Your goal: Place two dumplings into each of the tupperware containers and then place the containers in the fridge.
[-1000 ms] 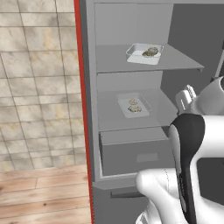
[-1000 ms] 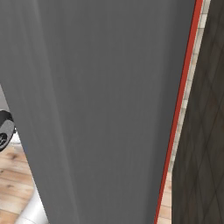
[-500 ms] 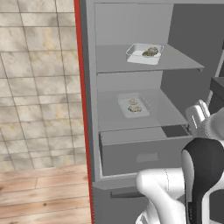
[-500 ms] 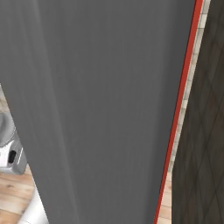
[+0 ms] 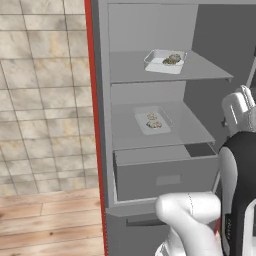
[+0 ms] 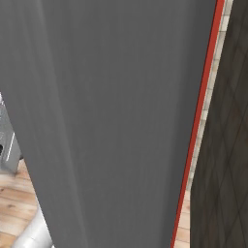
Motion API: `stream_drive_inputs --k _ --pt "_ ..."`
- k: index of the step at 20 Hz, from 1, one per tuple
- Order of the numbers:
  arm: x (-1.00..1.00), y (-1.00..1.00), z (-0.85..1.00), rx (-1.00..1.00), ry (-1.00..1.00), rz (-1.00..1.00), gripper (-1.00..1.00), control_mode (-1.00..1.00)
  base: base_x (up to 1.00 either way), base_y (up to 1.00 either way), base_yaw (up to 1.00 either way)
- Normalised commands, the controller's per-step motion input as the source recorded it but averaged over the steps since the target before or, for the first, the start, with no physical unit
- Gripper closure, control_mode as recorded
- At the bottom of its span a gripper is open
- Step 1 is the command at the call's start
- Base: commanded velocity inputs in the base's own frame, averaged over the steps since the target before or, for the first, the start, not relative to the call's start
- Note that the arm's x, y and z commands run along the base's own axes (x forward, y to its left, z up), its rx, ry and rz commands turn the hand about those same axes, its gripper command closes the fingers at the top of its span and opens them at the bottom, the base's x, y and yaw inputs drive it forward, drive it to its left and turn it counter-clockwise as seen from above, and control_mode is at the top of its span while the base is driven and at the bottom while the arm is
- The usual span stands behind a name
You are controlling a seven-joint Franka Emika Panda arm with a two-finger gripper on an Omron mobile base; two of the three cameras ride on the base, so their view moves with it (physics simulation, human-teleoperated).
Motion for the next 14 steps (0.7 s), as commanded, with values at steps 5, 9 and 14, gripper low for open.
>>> stream_drive_inputs --k 5,9,14 --pt "0.04 0.00 0.42 0.00 -0.11 -0.01 -1.00 -1.00 0.00 0.00 0.00" --pt "0.58 0.00 -0.09 0.00 -0.03 0.00 -1.00 -1.00 0.00 0.00 0.00" --pt "1.00 0.03 -0.17 0.00 0.00 0.00 -1.00 -1.00 0.00 0.00 0.00"
